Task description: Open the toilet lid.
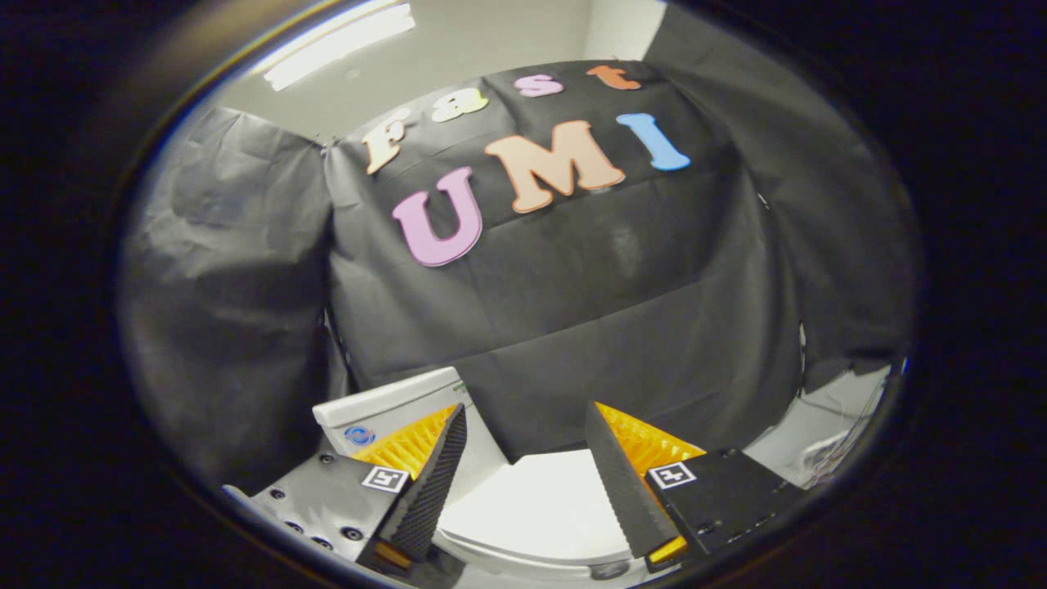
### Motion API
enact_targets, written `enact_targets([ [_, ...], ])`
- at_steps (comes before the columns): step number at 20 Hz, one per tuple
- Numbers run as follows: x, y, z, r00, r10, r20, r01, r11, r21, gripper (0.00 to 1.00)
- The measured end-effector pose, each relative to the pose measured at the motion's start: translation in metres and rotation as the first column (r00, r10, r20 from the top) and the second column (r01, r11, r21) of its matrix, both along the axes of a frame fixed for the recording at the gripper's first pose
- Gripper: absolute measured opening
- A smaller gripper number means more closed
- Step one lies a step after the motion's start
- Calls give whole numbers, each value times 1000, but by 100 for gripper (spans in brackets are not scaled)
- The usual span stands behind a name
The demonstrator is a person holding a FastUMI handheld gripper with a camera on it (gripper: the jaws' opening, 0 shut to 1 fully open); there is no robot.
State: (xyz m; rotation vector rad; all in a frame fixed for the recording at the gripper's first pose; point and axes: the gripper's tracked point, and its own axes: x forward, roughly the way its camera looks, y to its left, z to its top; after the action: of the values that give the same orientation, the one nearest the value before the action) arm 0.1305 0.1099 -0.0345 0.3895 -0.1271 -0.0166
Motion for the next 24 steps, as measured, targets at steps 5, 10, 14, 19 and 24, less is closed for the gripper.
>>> enact_targets([
  [5, -9, 10, -39, 998, -54, -41, 59, 991, 116, 91],
  [10, -10, 18, -74, 992, -54, -110, 77, 974, 214, 91],
  [14, -4, 30, -88, 994, -58, -97, 88, 938, 334, 91],
  [19, 0, 44, -108, 993, -72, -95, 107, 886, 450, 91],
  [24, -7, 43, -138, 980, -133, -151, 194, 823, 533, 91],
])
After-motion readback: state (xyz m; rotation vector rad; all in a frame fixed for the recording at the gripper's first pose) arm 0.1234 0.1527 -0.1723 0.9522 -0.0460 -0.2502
